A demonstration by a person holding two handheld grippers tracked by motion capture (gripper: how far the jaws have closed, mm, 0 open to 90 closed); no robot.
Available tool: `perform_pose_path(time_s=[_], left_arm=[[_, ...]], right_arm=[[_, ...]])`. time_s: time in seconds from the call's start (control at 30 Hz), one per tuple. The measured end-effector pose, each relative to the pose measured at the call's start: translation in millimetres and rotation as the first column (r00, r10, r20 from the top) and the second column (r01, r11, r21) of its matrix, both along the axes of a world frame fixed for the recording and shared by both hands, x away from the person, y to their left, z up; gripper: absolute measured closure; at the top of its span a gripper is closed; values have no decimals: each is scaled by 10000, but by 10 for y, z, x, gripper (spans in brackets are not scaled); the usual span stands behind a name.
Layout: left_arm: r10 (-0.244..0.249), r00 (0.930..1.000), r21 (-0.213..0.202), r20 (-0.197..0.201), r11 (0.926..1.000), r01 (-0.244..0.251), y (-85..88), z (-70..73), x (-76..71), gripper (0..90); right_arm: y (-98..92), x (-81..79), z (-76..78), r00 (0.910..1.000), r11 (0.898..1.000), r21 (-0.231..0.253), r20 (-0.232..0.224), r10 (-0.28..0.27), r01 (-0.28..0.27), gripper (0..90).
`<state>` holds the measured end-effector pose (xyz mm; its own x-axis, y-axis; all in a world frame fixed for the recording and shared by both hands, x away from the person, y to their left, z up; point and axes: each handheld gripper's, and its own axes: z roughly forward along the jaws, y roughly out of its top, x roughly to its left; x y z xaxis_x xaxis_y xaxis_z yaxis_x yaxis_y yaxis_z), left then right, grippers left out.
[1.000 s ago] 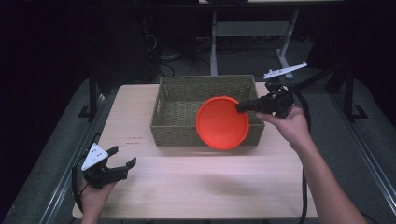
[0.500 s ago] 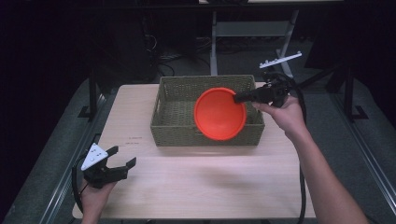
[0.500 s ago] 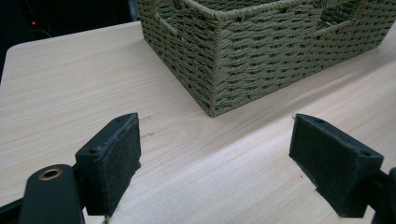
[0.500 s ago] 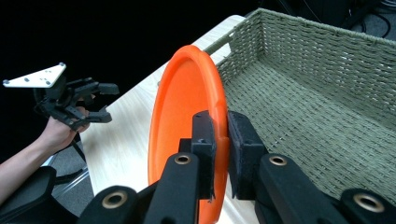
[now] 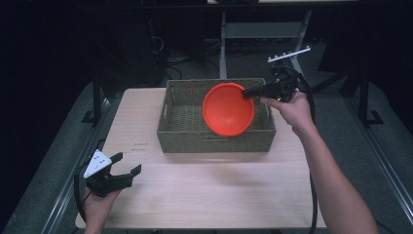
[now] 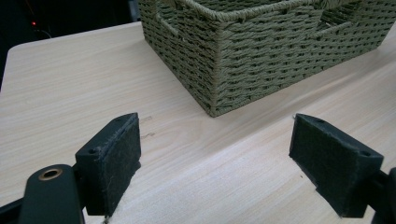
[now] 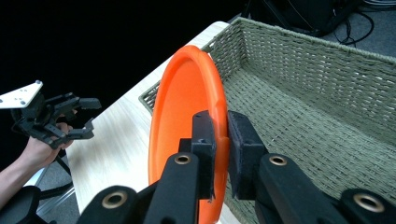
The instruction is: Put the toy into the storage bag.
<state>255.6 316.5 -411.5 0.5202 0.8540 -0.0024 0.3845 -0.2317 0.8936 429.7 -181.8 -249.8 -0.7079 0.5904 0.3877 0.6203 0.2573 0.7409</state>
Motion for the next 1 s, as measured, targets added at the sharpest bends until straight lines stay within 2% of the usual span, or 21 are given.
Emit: perform_pose_path(time_s=[0.17,0.63,1.0], left_arm=[[-38,10000,56,-63,10000,38,-1,-6,2,161],[69,10000,-46,4,10000,-69,24,1,-3,161],[64,10000,-69,-2,10000,-64,37,-1,3,161]], right_arm=[[8,69,2,9999,9999,-48,34,-106,106,819],[-9,303,-114,9971,9978,-89,-382,-664,661,819],[13,442,-197,9937,9947,-184,-465,-1015,1007,819]])
